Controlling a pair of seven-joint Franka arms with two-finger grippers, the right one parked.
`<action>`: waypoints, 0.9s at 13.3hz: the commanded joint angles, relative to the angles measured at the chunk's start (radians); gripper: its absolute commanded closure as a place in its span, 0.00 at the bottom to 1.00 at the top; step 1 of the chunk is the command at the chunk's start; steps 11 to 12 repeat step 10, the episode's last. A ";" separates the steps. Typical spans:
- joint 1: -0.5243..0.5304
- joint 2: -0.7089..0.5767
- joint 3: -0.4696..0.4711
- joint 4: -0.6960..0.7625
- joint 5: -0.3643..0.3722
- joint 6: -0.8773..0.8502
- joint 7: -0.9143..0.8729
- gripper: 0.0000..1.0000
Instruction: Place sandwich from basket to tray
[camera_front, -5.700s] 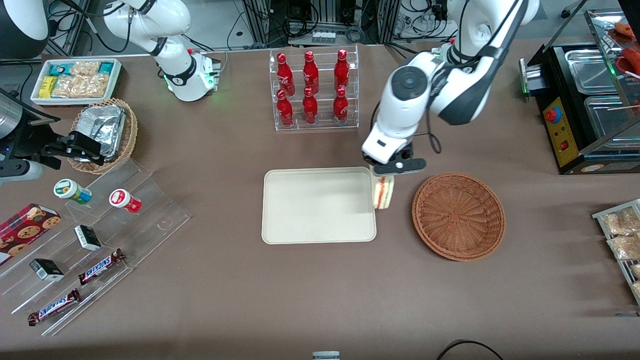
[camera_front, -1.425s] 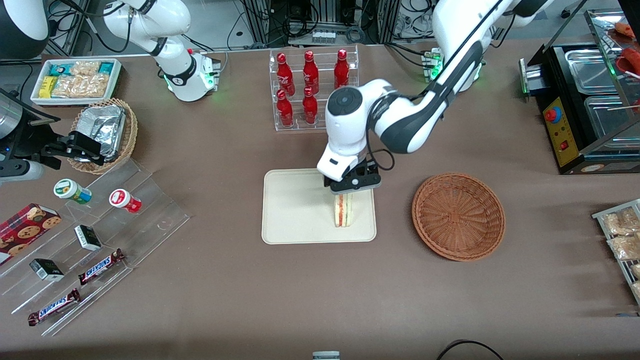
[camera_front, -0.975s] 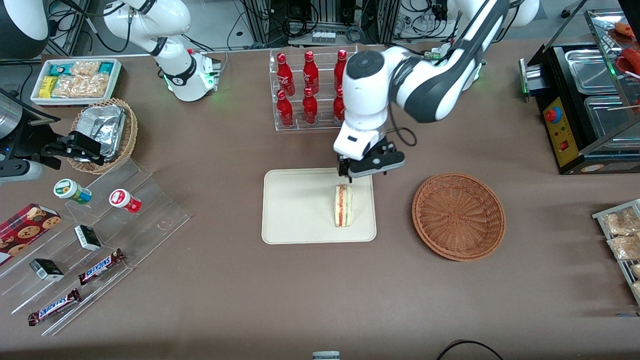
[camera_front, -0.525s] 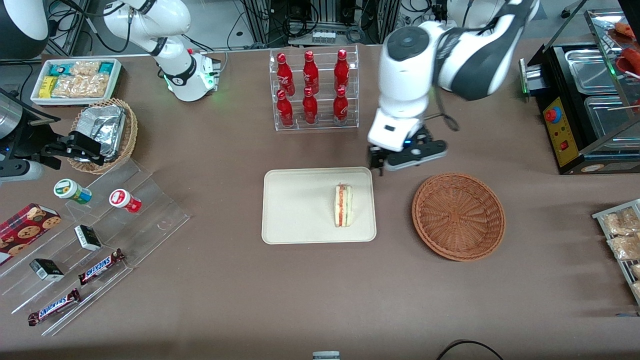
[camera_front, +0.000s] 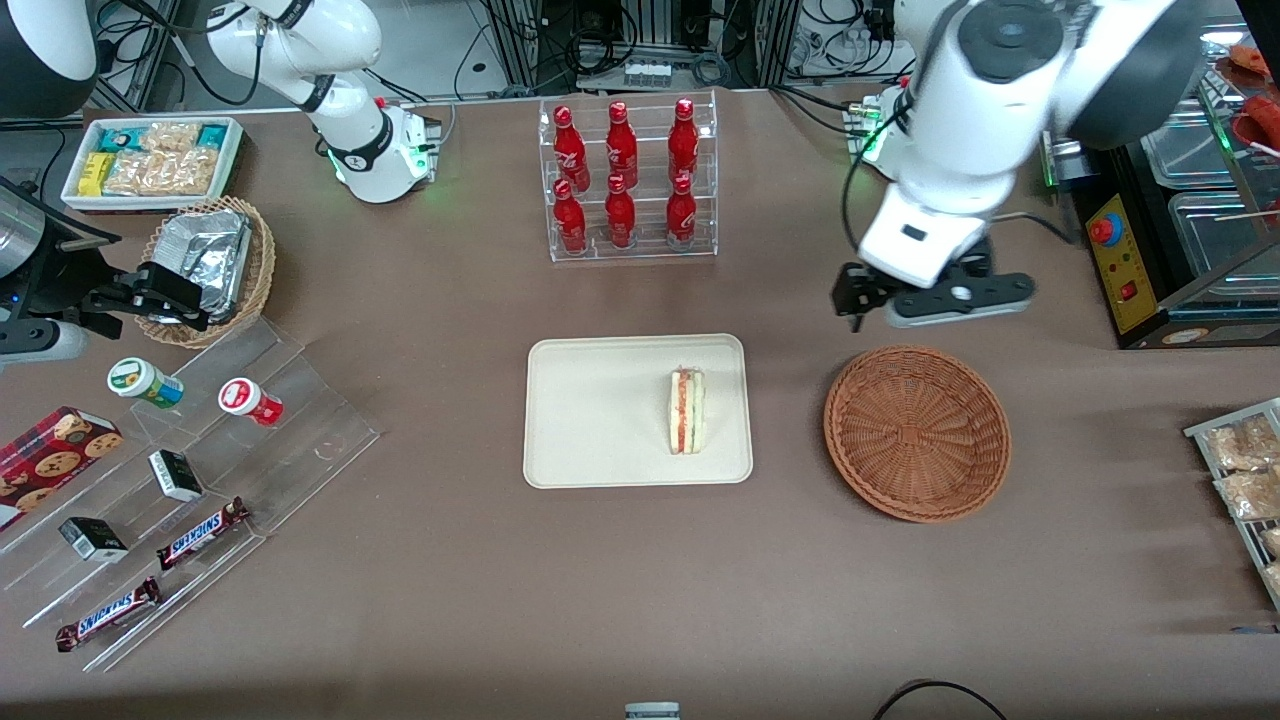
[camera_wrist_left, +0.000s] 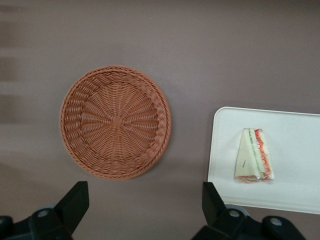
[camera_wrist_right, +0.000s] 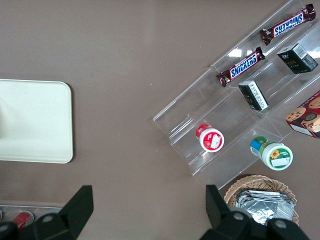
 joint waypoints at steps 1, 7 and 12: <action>0.030 -0.012 0.049 0.064 -0.078 -0.074 0.137 0.00; 0.105 -0.007 0.104 0.166 -0.125 -0.237 0.320 0.00; 0.154 -0.009 0.105 0.198 -0.123 -0.324 0.351 0.00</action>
